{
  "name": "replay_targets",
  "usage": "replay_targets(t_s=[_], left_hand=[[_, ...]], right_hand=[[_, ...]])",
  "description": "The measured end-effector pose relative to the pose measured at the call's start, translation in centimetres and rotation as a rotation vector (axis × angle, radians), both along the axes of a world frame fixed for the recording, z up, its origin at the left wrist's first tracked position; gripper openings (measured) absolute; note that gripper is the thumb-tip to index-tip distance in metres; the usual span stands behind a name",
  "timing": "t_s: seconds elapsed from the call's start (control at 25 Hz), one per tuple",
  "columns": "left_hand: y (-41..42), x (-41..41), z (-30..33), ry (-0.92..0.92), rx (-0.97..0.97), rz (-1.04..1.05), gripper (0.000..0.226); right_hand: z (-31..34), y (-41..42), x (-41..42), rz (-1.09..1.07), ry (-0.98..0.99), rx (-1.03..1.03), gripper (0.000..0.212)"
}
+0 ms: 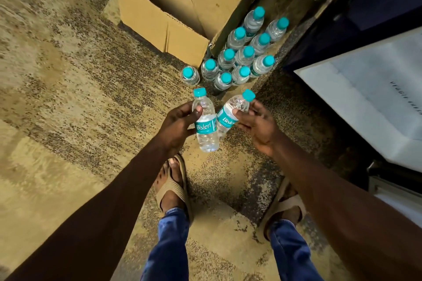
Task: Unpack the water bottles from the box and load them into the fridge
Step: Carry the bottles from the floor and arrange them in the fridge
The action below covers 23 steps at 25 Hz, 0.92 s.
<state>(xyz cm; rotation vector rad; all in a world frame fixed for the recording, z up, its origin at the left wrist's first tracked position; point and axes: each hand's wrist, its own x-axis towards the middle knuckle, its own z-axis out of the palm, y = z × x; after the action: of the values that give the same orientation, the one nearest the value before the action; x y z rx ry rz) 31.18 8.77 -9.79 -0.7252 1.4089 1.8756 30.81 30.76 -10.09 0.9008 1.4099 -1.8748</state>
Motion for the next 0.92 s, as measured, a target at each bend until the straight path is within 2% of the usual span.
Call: replay_targets(t_s=[0.24,0.36,0.44,0.52,0.6,0.76,0.84,0.92], left_hand=[[1.9,0.1,2.5,-0.010,0.051,0.110,0.020],[3.0,-0.1,2.8,-0.025,0.038,0.120,0.014],[3.5,-0.1,2.9,-0.047,0.044,0.146,0.009],[4.0,0.0,3.1,-0.076,0.081,0.197,0.016],[4.4,0.4,3.4,-0.082,0.113,0.216,0.022],[5.6,1.2,4.5,-0.044,0.121,0.221,0.019],[6.0,1.4,4.8,-0.037,0.136,0.211,0.031],[6.4,1.5,5.0,-0.046,0.140,0.178,0.032]], right_hand=[[2.6,-0.3,0.4,-0.073,-0.006,-0.200,0.041],[2.9,-0.7,1.1,-0.105,-0.045,-0.208,0.054],[3.2,-0.6,1.4,-0.099,-0.049,-0.190,0.062],[3.9,-0.4,1.7,-0.092,-0.056,-0.152,0.067],[4.2,-0.2,2.1,-0.100,-0.055,-0.105,0.066],[4.7,-0.4,2.7,-0.071,-0.010,0.109,0.064],[5.0,-0.7,3.0,-0.019,0.014,0.141,0.057],[5.4,-0.6,3.1,0.015,-0.011,0.117,0.056]])
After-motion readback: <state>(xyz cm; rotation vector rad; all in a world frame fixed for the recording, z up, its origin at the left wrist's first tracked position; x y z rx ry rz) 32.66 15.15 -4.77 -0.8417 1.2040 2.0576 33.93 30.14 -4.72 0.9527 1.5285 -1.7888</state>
